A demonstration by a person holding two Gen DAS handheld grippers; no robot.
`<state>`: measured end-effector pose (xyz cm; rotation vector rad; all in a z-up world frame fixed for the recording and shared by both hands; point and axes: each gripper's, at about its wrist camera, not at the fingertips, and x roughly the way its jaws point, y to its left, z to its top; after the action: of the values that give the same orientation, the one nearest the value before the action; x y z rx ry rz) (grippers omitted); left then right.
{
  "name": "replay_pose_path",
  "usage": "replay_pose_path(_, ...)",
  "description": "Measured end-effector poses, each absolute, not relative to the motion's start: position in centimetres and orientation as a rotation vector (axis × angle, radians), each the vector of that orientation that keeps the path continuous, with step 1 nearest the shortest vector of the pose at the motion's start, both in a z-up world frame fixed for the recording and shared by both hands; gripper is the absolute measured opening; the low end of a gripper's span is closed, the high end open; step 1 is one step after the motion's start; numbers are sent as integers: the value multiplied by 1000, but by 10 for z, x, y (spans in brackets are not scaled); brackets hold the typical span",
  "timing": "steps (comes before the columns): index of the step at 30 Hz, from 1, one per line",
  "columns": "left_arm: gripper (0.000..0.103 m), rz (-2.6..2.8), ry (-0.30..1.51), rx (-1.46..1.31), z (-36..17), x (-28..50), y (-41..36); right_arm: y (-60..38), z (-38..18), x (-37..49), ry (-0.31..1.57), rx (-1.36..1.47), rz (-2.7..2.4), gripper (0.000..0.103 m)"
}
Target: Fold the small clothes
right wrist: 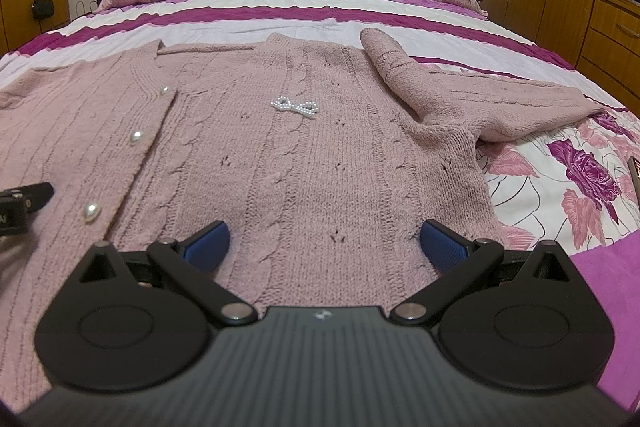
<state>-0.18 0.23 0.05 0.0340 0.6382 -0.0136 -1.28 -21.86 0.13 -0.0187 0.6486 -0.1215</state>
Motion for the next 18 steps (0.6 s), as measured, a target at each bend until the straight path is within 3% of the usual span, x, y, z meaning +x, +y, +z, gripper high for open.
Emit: replay_pose_path(18,103,-13,638,36,0,-1,1,-218,1,-13,649,-21,-122,103)
